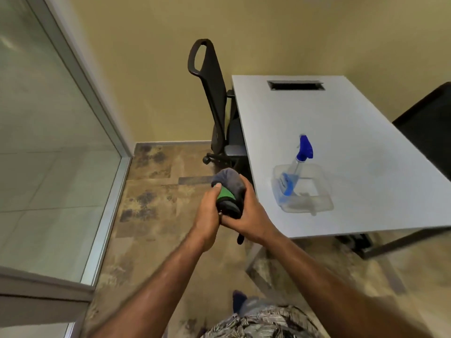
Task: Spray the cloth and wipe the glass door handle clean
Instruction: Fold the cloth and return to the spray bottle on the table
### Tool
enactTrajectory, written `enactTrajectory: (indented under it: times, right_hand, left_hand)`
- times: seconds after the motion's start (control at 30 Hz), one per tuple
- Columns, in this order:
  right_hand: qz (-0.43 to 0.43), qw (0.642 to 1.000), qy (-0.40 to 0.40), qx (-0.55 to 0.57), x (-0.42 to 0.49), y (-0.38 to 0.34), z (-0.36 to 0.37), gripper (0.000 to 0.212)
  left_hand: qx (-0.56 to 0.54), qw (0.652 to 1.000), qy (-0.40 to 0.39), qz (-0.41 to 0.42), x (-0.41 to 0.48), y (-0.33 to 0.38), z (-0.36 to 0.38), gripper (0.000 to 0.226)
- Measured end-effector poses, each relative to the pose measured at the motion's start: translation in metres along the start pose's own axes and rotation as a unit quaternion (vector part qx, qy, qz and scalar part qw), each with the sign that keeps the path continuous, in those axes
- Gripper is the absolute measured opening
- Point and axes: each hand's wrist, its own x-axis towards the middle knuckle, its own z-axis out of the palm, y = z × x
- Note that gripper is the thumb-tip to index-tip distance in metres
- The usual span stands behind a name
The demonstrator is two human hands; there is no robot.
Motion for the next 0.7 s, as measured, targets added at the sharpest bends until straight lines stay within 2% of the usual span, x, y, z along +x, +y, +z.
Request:
enactTrajectory:
  times: [0.1,0.23,0.37,0.47,0.6,0.7]
  right_hand:
    - [0.012,1.0,0.007,0.006,0.0,0.008,-0.028,0.117]
    - [0.056,0.997,0.045,0.012,-0.004,0.024,-0.073,0.109]
    - [0.086,0.979,0.182,0.035,-0.015,0.054,-0.119,0.084]
    - [0.118,0.961,0.243,0.061,-0.024,0.08,-0.154,0.067]
    - [0.151,0.933,0.305,0.12,-0.024,0.11,-0.205,0.052]
    - [0.179,0.902,0.33,0.212,-0.014,0.131,-0.234,0.053]
  left_hand:
    - [-0.023,0.997,-0.065,-0.022,0.001,0.0,0.017,0.042]
    - [0.005,0.996,-0.079,-0.034,0.013,0.001,0.051,0.045]
    - [0.087,0.991,-0.084,-0.053,0.026,0.001,0.103,0.041]
    - [0.143,0.983,-0.111,-0.042,0.037,-0.006,0.15,0.039]
    - [0.171,0.979,-0.101,-0.041,0.066,-0.018,0.194,0.045]
    - [0.22,0.974,-0.052,-0.028,0.097,-0.04,0.202,0.041]
